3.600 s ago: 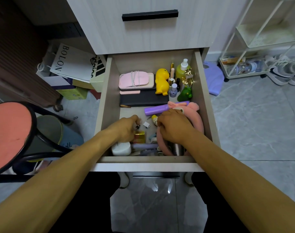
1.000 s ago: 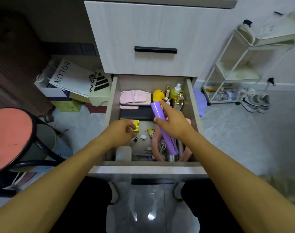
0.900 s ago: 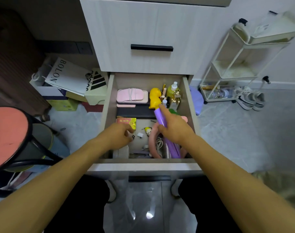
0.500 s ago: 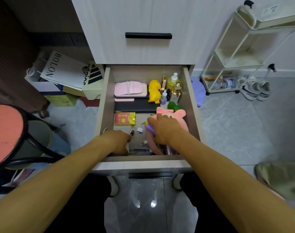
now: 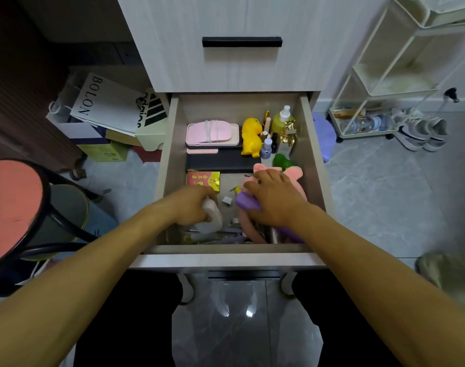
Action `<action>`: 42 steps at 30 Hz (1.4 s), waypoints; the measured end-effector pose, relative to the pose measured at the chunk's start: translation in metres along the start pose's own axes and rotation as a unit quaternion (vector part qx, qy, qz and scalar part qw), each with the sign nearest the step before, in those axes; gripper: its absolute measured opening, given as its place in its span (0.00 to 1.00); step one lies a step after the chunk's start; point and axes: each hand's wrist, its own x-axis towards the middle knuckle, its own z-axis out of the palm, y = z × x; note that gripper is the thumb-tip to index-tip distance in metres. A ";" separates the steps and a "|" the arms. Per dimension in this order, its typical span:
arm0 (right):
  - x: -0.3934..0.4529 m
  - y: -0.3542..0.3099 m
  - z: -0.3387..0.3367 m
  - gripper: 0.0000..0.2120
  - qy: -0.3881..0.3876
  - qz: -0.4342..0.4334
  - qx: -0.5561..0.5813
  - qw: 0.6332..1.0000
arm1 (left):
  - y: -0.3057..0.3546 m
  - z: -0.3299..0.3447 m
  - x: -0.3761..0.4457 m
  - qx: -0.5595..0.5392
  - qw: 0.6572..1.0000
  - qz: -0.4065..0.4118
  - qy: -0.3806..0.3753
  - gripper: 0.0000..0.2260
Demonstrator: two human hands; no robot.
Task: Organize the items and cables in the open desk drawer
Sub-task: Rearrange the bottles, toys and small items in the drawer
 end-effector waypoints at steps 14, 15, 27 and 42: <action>0.060 0.017 -0.011 0.18 -0.115 0.066 0.055 0.990 | 0.001 -0.003 0.036 -0.291 0.930 -0.056 0.216 0.17; 0.065 0.018 -0.010 0.17 -0.130 0.074 0.055 0.987 | 0.002 -0.005 0.040 -0.261 0.938 -0.044 0.223 0.17; 0.090 0.026 0.009 0.23 -0.163 0.073 0.067 0.982 | -0.007 0.005 0.077 0.250 0.964 0.037 0.082 0.31; 0.095 0.014 -0.001 0.17 -0.267 -0.024 0.054 0.962 | -0.012 0.002 0.074 0.087 0.984 -0.058 0.147 0.24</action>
